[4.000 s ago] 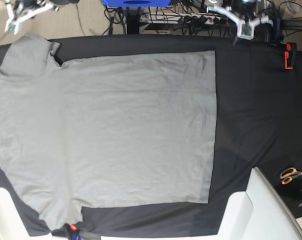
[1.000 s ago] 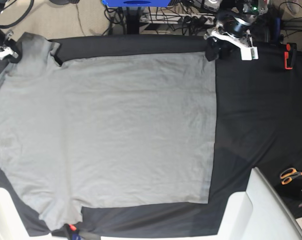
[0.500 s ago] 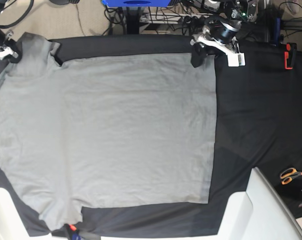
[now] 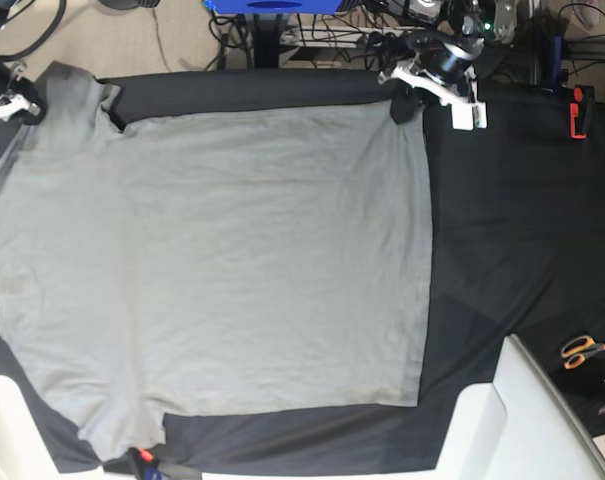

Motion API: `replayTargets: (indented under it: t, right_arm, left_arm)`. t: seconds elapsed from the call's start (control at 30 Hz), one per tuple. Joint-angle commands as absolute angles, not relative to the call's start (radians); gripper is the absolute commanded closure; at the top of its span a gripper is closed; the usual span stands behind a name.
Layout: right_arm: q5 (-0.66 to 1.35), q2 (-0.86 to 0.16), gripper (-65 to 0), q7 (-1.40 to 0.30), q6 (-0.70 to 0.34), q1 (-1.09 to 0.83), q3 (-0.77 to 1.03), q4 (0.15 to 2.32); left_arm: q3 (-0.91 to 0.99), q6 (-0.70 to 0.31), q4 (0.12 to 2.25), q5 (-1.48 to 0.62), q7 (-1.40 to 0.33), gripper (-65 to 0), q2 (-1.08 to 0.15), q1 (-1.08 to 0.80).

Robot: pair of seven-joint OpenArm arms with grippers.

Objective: Fold the T-shirt properly
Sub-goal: 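Pinch the shirt edge with both grippers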

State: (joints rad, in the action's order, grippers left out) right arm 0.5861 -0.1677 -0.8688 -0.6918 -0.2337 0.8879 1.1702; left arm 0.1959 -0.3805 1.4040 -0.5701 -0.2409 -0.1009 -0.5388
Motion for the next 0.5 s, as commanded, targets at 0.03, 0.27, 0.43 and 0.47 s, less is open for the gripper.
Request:
replayTargets:
  t: [0.03, 0.27, 0.43, 0.47]
  right_arm:
    - [0.602, -0.188, -0.6, -0.865, -0.698, -0.222, 0.891, 1.216]
    - [0.599, -0.205, -0.6, -0.891, -0.698, -0.18, 0.897, 1.214]
    - [0.605, -0.211, -0.6, -0.889, -0.698, -0.173, 0.898, 1.219]
    - [0.602, -0.211, -0.6, -0.889, -0.698, -0.162, 0.897, 1.219]
  left_arm:
    - [0.199, -0.386, 1.443, -0.576, -0.239, 0.0, -0.108, -0.541]
    - [0.206, -0.386, 1.535, -0.575, -0.4, 0.0, -0.108, -0.506]
    - [0.206, -0.384, 1.589, -0.573, -0.406, 0.0, -0.108, -0.493]
    - [0.206, -0.384, 1.592, -0.573, -0.423, 0.0, -0.108, -0.49]
